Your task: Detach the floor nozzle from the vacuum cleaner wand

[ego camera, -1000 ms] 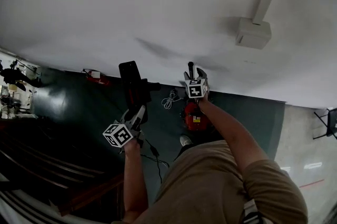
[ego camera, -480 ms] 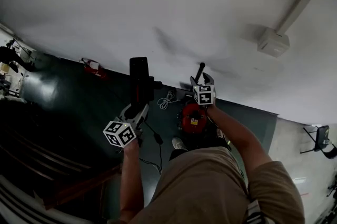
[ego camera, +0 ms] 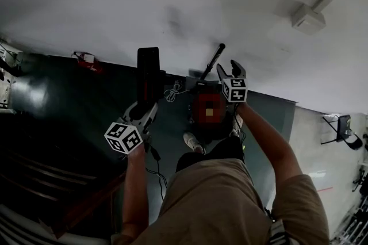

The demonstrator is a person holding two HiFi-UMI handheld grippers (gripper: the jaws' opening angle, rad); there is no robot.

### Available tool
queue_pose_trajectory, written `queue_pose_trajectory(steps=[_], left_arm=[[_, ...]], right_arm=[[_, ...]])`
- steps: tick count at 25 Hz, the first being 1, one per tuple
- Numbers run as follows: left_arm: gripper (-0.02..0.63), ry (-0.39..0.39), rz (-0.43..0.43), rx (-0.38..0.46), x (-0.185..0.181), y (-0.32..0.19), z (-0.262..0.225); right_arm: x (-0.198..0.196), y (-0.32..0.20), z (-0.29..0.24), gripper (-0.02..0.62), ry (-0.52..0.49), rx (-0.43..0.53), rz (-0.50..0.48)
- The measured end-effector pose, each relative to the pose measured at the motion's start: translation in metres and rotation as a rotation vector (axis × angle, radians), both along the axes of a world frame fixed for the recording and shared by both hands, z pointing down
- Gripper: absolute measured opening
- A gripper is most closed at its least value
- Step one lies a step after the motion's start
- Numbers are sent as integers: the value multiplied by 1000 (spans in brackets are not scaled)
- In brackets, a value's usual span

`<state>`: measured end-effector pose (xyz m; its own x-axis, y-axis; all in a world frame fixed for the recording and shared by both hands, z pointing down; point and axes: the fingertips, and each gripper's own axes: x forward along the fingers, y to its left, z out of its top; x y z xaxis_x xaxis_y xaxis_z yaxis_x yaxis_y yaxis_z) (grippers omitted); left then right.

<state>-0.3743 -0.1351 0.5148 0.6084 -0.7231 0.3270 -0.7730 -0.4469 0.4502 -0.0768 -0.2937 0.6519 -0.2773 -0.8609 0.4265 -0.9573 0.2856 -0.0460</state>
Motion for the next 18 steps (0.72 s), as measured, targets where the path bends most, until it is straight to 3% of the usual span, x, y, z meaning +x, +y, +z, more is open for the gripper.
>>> queue_pose_trajectory(steps=[5,11,18], left_arm=[[172,-4,46,-30,3,16,16],[172,21,59,-20,12,28,16],[172,-5,101,-29,46,30,18]], right_arm=[[14,39,-24,265,-21,12,8],[31,81,-75,265,-135,26,56],[63,122,-128,265,-171,98,30]])
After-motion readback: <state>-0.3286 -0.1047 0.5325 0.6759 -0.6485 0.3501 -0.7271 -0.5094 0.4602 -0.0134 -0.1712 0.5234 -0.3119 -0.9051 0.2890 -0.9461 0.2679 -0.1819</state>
